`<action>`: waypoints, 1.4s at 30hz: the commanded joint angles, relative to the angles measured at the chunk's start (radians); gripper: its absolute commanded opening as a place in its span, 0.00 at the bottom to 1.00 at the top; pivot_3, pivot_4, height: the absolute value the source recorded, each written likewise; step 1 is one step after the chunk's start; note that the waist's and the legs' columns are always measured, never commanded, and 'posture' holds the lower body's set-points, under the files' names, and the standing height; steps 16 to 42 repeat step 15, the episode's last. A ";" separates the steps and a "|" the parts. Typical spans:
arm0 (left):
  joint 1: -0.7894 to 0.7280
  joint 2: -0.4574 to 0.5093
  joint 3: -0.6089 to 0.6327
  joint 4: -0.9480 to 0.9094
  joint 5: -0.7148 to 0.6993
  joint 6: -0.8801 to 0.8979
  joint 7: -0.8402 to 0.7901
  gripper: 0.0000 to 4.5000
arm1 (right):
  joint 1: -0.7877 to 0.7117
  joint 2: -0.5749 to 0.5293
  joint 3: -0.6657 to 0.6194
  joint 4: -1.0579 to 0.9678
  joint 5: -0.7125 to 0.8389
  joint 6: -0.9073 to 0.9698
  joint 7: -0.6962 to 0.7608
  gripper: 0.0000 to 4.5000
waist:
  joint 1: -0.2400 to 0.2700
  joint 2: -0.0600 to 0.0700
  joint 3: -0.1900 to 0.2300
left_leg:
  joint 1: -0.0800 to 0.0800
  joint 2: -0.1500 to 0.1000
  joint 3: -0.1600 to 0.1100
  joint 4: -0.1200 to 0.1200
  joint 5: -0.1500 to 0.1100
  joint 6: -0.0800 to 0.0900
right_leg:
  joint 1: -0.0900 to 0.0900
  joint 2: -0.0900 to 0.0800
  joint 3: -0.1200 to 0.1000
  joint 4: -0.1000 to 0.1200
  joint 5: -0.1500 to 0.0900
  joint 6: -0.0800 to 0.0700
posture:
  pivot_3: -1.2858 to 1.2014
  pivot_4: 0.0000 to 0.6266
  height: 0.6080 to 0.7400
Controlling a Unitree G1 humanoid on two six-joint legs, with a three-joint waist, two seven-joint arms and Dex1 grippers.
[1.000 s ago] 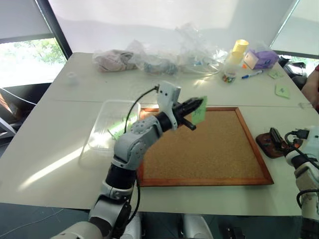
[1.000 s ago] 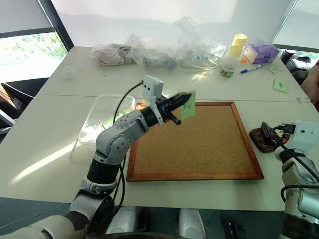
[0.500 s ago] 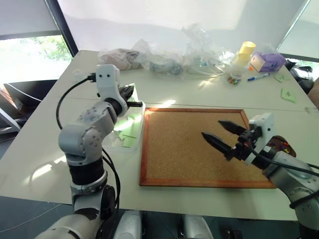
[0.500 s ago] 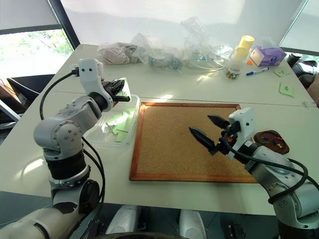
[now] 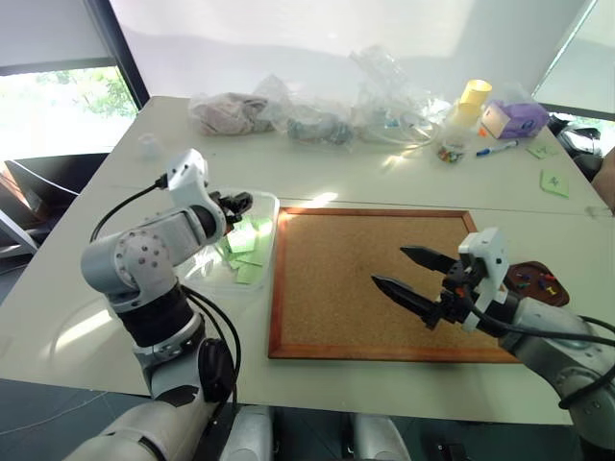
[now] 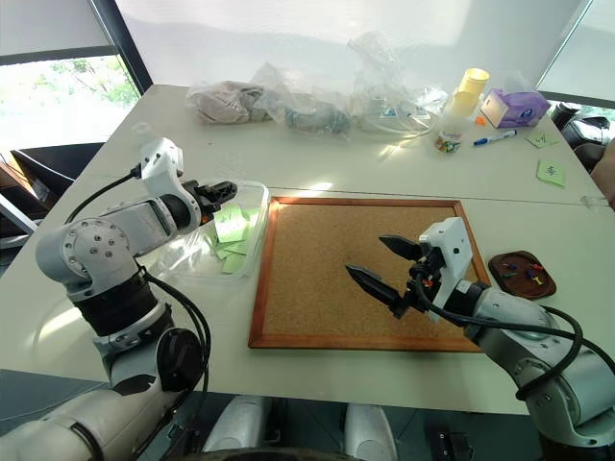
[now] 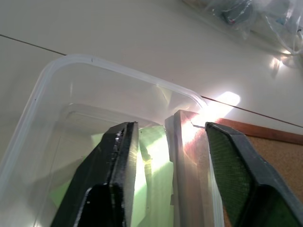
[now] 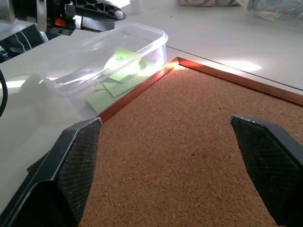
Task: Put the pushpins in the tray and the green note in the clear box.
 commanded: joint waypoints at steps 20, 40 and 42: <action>0.173 0.088 -0.253 -0.221 -0.235 -0.269 -0.360 0.99 | 0.150 -0.032 -0.147 -0.052 0.086 0.000 0.050 1.00 | 0.002 0.000 0.000 | 0.000 0.001 0.000 0.000 0.000 -0.001 | 0.000 -0.003 0.000 0.000 0.000 -0.001 | 0.52 0.24 1.00; 0.173 0.088 -0.253 -0.221 -0.235 -0.269 -0.360 0.99 | 0.150 -0.032 -0.147 -0.052 0.086 0.000 0.050 1.00 | 0.002 0.000 0.000 | 0.000 0.001 0.000 0.000 0.000 -0.001 | 0.000 -0.003 0.000 0.000 0.000 -0.001 | 0.52 0.24 1.00; 0.173 0.088 -0.253 -0.221 -0.235 -0.269 -0.360 0.99 | 0.150 -0.032 -0.147 -0.052 0.086 0.000 0.050 1.00 | 0.002 0.000 0.000 | 0.000 0.001 0.000 0.000 0.000 -0.001 | 0.000 -0.003 0.000 0.000 0.000 -0.001 | 0.52 0.24 1.00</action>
